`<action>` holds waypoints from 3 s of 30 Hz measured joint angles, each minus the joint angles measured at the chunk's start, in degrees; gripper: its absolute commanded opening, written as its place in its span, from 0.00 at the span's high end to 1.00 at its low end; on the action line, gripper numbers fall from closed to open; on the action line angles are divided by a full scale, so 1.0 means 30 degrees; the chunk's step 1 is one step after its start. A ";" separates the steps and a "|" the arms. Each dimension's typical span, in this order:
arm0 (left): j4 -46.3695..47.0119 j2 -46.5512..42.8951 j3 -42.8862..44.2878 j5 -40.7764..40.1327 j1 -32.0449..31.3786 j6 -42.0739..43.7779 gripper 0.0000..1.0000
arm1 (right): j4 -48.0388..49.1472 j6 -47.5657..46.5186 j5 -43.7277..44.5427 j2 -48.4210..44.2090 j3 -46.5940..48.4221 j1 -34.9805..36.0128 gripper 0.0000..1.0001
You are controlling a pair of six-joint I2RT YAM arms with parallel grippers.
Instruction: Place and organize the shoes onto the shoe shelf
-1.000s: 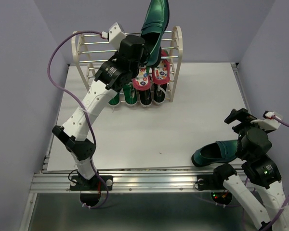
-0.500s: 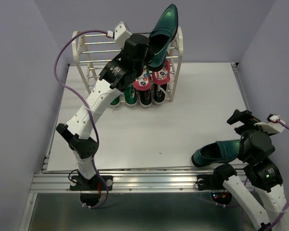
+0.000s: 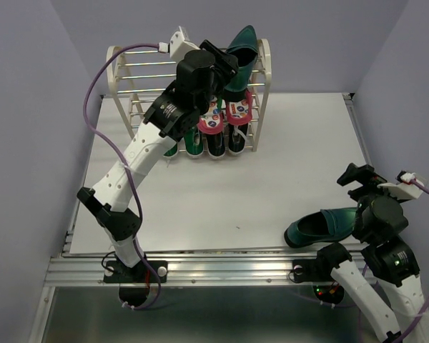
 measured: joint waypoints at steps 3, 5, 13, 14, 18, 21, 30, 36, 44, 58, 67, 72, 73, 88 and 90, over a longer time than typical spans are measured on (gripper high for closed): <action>0.0372 0.0000 -0.0007 0.0605 -0.0044 0.0000 0.43 | -0.0015 0.0007 0.0000 -0.0007 -0.0080 0.0000 0.00; 0.0641 0.0022 -0.0007 0.1151 -0.0066 0.0000 0.43 | -0.0007 0.0007 0.0000 -0.0007 -0.0087 0.0000 0.00; 0.1734 0.1020 0.0634 0.2936 -0.0525 0.0044 0.42 | 0.0000 0.0007 0.0000 -0.0007 -0.0087 0.0000 0.00; 0.1770 0.1035 0.0634 0.2980 -0.0597 0.0058 0.41 | 0.0000 0.0000 -0.0007 -0.0007 -0.0087 0.0000 0.00; 0.2076 0.0852 0.0255 0.2965 -0.0678 0.0204 0.26 | -0.0022 0.0022 -0.0007 0.0160 -0.0073 0.0000 0.00; 0.2769 0.0197 -0.0772 0.2798 -0.0648 0.0459 0.01 | -0.0729 0.0561 -0.0051 0.0947 0.0437 0.0000 0.00; 0.2164 -0.3060 -0.4524 0.2470 -0.0663 0.3832 0.01 | -0.6543 0.3876 -0.0554 0.6033 0.4772 0.0000 0.00; 0.1107 -0.7424 -0.9289 0.1464 -0.0656 0.5807 0.01 | -0.9530 0.5377 -0.2484 0.9078 0.8036 0.0000 0.00; 0.0969 -1.5460 -1.6531 -0.0823 -0.0546 0.6324 0.01 | -1.0681 0.8684 -0.7628 1.1511 0.4787 0.0000 0.00; -0.0641 -1.7668 -2.4166 0.2011 -0.0335 0.4597 0.01 | -0.7621 1.1366 -1.4943 1.1905 -0.3555 -0.0007 0.99; -0.0328 -2.0181 -2.5157 0.2339 -0.0335 0.3483 0.01 | -0.5064 0.9209 -1.4331 1.4593 -0.0532 0.2397 0.99; -0.0335 -2.0371 -2.5842 0.2608 -0.0335 0.2922 0.01 | -0.2550 0.9151 -1.3682 1.7901 0.1042 0.5231 0.99; -0.0364 -2.0363 -2.5959 0.2688 -0.0335 0.2790 0.01 | -0.1800 0.9165 -1.3799 1.8455 0.1042 0.5566 0.99; 0.0838 -1.7005 -2.7693 0.4342 -0.0335 0.0947 0.01 | 0.1763 0.9296 -1.3894 2.2185 0.3330 0.8262 0.00; 0.1202 -1.6742 -2.7897 0.4736 -0.0335 0.0823 0.01 | 0.1559 0.9304 -1.3719 2.1354 0.3417 0.8327 0.00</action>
